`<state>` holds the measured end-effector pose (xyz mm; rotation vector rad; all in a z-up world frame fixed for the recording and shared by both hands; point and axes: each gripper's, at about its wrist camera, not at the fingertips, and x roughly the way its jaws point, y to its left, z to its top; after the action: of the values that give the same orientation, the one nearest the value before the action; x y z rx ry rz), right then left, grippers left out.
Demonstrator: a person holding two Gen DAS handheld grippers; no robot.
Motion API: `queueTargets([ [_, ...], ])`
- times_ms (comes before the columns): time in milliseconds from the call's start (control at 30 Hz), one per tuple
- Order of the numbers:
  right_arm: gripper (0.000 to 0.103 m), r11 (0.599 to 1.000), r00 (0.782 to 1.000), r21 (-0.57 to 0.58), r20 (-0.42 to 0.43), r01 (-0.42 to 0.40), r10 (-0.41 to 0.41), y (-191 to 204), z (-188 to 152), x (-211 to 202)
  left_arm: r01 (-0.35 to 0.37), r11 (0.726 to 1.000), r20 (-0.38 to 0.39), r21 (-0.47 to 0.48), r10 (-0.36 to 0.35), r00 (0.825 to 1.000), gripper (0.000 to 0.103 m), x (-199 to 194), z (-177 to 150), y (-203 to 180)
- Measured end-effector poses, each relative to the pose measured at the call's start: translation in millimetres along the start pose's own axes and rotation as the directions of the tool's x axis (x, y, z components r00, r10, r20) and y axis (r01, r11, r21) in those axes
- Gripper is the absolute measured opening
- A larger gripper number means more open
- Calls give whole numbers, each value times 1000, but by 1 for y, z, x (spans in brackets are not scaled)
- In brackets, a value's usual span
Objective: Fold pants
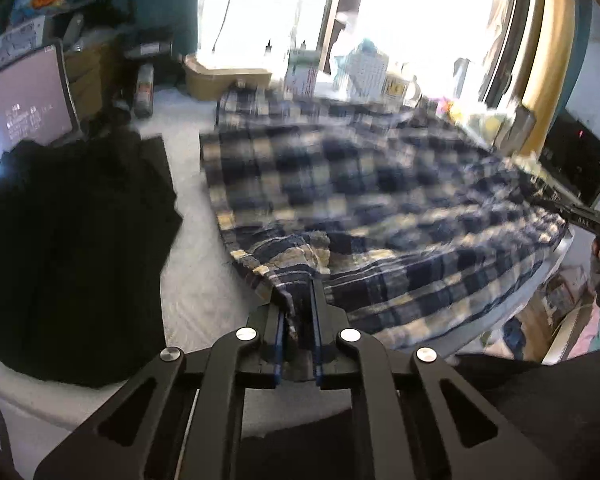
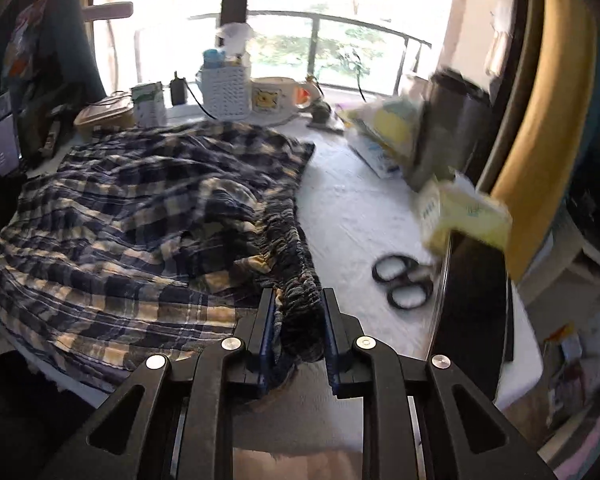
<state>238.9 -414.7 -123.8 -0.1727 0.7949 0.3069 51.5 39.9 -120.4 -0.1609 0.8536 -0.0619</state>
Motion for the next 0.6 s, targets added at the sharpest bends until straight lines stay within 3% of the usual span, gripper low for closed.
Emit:
queueTargets([
  [67, 22, 1000, 1000, 1, -28, 5, -5, 4, -8, 14, 12, 999, -58, -31, -13, 998, 9, 9, -6, 9],
  [167, 44, 999, 999, -14, -20, 33, -33, 10, -13, 17, 11, 1000, -41, -26, -12, 999, 10, 0, -8, 14],
  [233, 86, 999, 999, -13, 14, 31, -30, 10, -13, 7, 18, 999, -26, -27, -19, 999, 13, -7, -7, 15],
  [267, 91, 999, 999, -20, 35, 41, -40, 10, -14, 1, 13, 1000, -17, -17, -13, 1000, 18, -11, -6, 15],
  [333, 92, 996, 995, -47, 64, 75, -72, 11, -15, -13, 10, 1000, 7, 5, -10, 1000, 47, -19, -5, 14],
  [533, 92, 986, 986, -75, 81, 150, -144, 6, -27, -36, 50, 991, 35, 121, -54, 998, 68, -34, -12, 1],
  [600, 92, 985, 986, -77, 69, 157, -152, 5, -34, -36, 50, 986, 4, 160, -51, 999, 68, -29, -19, -2],
])
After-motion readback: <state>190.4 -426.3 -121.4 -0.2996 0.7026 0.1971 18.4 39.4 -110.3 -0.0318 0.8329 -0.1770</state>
